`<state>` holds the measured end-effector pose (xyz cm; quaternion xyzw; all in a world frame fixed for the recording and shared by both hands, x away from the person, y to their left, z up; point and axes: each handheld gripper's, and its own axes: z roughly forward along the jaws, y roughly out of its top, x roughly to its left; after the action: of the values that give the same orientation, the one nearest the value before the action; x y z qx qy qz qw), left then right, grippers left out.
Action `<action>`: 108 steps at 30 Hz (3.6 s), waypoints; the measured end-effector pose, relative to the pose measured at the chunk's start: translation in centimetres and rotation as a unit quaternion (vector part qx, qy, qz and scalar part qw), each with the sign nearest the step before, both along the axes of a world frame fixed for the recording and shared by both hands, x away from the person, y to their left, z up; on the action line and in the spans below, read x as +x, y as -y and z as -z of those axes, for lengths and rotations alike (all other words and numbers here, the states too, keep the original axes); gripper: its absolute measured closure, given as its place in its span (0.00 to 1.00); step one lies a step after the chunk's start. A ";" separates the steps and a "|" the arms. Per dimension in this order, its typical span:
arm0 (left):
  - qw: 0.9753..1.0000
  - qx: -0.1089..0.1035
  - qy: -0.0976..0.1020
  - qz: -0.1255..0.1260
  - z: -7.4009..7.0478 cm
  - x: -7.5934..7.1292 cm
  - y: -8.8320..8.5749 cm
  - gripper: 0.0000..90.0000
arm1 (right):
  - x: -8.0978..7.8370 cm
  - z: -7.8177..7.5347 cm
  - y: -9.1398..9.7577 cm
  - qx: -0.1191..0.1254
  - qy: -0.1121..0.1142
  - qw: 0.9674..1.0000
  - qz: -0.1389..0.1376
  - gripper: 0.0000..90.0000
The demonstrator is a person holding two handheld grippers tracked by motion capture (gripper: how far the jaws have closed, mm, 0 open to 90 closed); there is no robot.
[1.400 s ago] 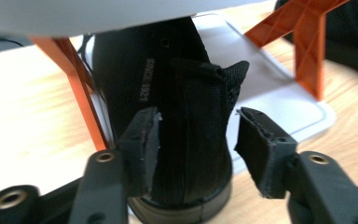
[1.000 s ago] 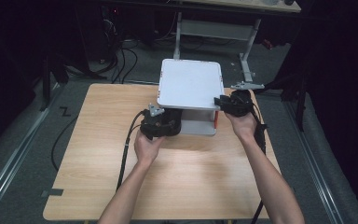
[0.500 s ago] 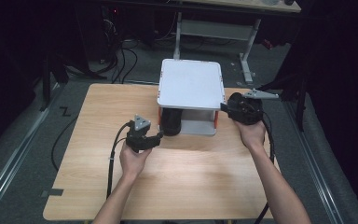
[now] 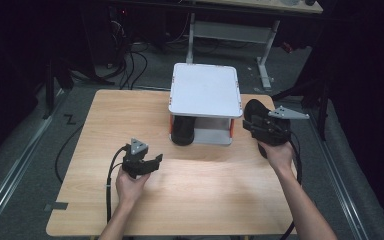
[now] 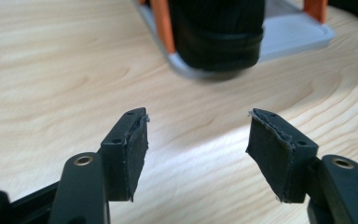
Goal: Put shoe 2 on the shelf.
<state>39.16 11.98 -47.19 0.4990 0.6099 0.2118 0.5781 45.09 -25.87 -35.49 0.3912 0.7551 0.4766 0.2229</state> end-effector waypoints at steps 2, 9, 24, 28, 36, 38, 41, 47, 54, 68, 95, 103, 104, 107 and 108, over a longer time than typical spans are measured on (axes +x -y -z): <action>1.000 0.001 -0.005 -0.006 0.5 -0.3 -0.5 0.42 | -0.5 0.2 0.3 0.002 0.004 1.000 0.003 0.58; 1.000 0.004 -0.020 -0.020 2.0 -0.7 -1.3 0.42 | -2.5 1.5 1.5 -0.005 0.009 1.000 0.013 0.58; 0.998 0.030 -0.033 -0.038 4.2 -1.0 -1.7 0.40 | -5.4 4.7 4.2 -0.013 0.001 0.999 0.049 0.57; 0.998 0.037 -0.032 -0.037 4.3 -1.0 -1.6 0.40 | -5.8 6.0 5.3 -0.013 -0.009 0.998 0.067 0.56; 0.997 0.060 -0.031 -0.039 4.5 -1.0 -1.1 0.37 | -6.2 7.6 6.4 -0.022 -0.014 0.996 0.089 0.55; 0.997 0.060 -0.031 -0.039 4.5 -1.0 -1.1 0.37 | -6.1 7.9 6.6 -0.028 -0.016 0.995 0.096 0.55; 0.997 0.060 -0.031 -0.040 4.5 -1.0 -1.1 0.36 | -5.7 8.2 7.2 -0.033 -0.015 0.993 0.109 0.55; 0.997 0.060 -0.031 -0.041 4.5 -1.0 -1.1 0.36 | -4.8 8.1 8.7 -0.036 -0.014 0.989 0.141 0.54; 0.997 0.059 -0.031 -0.041 4.5 -1.0 -1.1 0.36 | -3.3 8.4 9.8 -0.045 -0.032 0.985 0.163 0.53; 0.997 0.060 -0.032 -0.040 4.5 -1.0 -1.1 0.36 | 0.9 8.4 8.3 -0.078 -0.039 0.982 0.168 0.52; 0.997 0.060 -0.032 -0.040 4.5 -1.0 -1.1 0.35 | 3.0 10.0 6.2 -0.115 -0.061 0.984 0.120 0.90; 0.997 0.059 -0.032 -0.040 4.5 -1.0 -1.1 0.35 | 2.6 9.7 5.7 -0.114 -0.040 0.986 0.118 0.93; 0.997 0.060 -0.032 -0.040 4.5 -1.0 -1.1 0.35 | 2.5 9.7 5.7 -0.112 -0.039 0.986 0.118 0.93; 0.997 0.060 -0.032 -0.040 4.5 -1.0 -1.1 0.35 | 2.2 9.2 5.9 -0.107 -0.035 0.987 0.119 0.94; 0.997 0.060 -0.032 -0.040 4.5 -1.0 -1.1 0.35 | 2.1 9.1 5.9 -0.106 -0.035 0.987 0.117 0.94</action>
<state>38.16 13.04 -51.70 0.5143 0.6337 0.2550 0.5186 47.18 -31.77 -44.57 0.4675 0.7576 0.3501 0.2913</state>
